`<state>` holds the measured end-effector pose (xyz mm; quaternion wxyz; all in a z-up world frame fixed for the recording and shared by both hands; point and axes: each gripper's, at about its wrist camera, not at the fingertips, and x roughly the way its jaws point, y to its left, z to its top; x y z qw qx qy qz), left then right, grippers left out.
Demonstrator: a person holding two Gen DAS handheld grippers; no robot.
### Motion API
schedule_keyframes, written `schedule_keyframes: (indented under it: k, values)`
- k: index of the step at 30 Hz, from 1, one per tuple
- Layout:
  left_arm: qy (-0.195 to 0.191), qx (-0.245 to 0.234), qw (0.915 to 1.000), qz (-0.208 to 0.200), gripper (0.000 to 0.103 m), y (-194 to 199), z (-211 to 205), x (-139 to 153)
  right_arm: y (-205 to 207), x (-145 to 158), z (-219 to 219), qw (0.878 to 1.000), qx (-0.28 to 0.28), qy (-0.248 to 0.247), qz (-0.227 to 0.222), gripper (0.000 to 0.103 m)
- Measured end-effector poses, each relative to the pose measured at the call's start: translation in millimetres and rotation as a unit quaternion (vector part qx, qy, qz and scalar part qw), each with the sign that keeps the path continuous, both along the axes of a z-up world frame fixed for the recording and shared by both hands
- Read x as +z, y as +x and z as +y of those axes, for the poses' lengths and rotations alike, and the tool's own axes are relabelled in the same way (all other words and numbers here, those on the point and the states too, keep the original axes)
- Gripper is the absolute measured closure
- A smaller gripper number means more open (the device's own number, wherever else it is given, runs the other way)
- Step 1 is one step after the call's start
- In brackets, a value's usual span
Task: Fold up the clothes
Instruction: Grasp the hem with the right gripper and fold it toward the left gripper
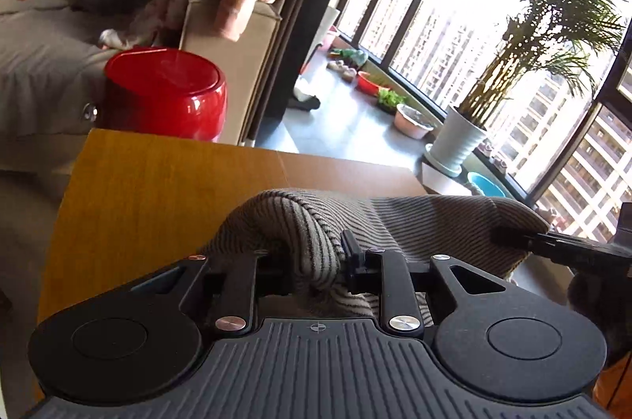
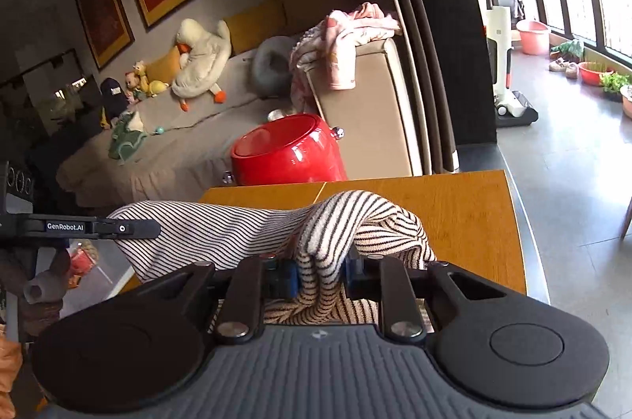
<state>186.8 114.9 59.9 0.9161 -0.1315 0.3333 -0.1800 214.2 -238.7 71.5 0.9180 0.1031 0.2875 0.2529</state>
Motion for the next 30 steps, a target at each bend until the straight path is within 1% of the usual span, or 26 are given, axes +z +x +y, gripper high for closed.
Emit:
schedule_keyframes:
  k: [2,3,5,6,7,8,9,10,11,12,13,14,15,16,19,21,22,23,24,25,26,27,30]
  values:
    - [0.005,-0.006,0.9999,0.007,0.076,-23.2,-1.3,-8.6,-22.9,-2.3,-7.4,1.000,0.005,0.012,0.006,0.083]
    - [0.008,-0.007,0.9998,0.017,0.075,-31.9,-1.8,-18.1,-33.3,-7.7,-10.3,1.000,0.005,0.013,0.009,0.083]
    - [0.017,-0.004,0.9988,0.045,0.073,-44.2,-2.1,-41.8,-49.7,-27.1,-13.1,0.999,0.000,0.010,0.033,0.083]
    - [0.024,0.001,0.9978,0.062,0.072,-47.4,-1.9,-55.0,-54.9,-39.7,-13.3,0.999,-0.002,0.001,0.045,0.082]
    - [0.040,0.010,0.9965,0.073,0.066,-49.9,-1.6,-68.7,-59.2,-55.5,-11.9,0.998,-0.011,-0.020,0.053,0.079]
    - [0.045,0.016,0.9963,0.071,0.056,-52.3,0.7,-70.4,-62.0,-68.6,-11.5,0.997,-0.027,-0.046,0.056,0.077]
    - [0.047,0.022,0.9965,0.066,0.056,-54.7,3.5,-68.7,-64.6,-76.6,-12.8,0.997,-0.033,-0.054,0.050,0.073]
    - [0.048,0.027,0.9967,0.060,0.055,-57.1,6.4,-67.1,-68.1,-78.1,-15.9,0.998,-0.030,-0.046,0.038,0.068]
    - [0.049,0.033,0.9967,0.055,0.052,-59.5,9.2,-65.4,-71.0,-73.8,-17.9,0.997,-0.042,-0.051,0.037,0.060]
    - [0.045,0.027,0.9974,0.051,0.049,-61.8,6.5,-61.6,-74.4,-66.5,-17.8,0.996,-0.053,-0.072,0.022,0.039]
    - [0.039,0.018,0.9980,0.046,0.040,-64.0,2.2,-57.3,-77.7,-59.0,-17.7,0.994,-0.064,-0.093,0.007,0.035]
    - [0.033,0.010,0.9986,0.041,0.030,-66.3,-2.1,-53.0,-81.1,-51.5,-17.5,0.991,-0.075,-0.115,-0.008,0.035]
    - [0.027,0.001,0.9990,0.037,0.027,-68.5,-6.4,-48.7,-84.3,-43.0,-17.8,0.989,-0.077,-0.121,-0.025,0.035]
    - [0.021,-0.008,0.9992,0.032,0.024,-70.8,-10.7,-44.4,-87.6,-34.5,-18.0,0.988,-0.079,-0.127,-0.042,0.035]
    - [0.003,-0.035,0.9992,0.018,0.021,-77.5,-23.7,-31.5,-88.8,-21.9,-9.9,0.991,-0.057,-0.101,-0.068,0.034]
    - [-0.007,-0.053,0.9973,0.051,0.021,-73.0,-39.7,-48.2,-80.2,-29.6,3.3,0.993,-0.036,-0.095,-0.065,0.035]
    - [-0.004,-0.055,0.9965,0.063,0.021,-69.0,-45.4,-57.9,-75.8,-33.5,10.0,0.993,-0.025,-0.092,-0.064,0.035]
    - [0.001,-0.056,0.9957,0.074,0.020,-65.1,-50.6,-67.3,-71.1,-43.2,14.5,0.993,-0.024,-0.100,-0.055,0.035]
    - [0.009,-0.057,0.9964,0.062,0.020,-62.6,-53.8,-72.0,-66.3,-53.2,19.0,0.993,-0.023,-0.109,-0.045,0.035]
    - [0.014,-0.058,0.9968,0.054,0.017,-59.0,-54.1,-72.3,-61.6,-63.1,23.5,0.992,-0.022,-0.117,-0.035,0.035]
    - [0.018,-0.058,0.9970,0.048,0.016,-55.0,-53.9,-71.8,-60.6,-75.1,25.8,0.992,-0.027,-0.122,-0.026,0.034]
    - [0.017,-0.050,0.9976,0.046,0.016,-48.5,-51.3,-71.2,-66.1,-81.2,27.2,0.991,-0.032,-0.124,-0.036,0.034]
    - [0.030,-0.015,0.9990,0.028,0.016,-23.8,-45.3,-73.5,-84.3,-78.7,35.1,0.991,-0.019,-0.131,-0.036,0.034]
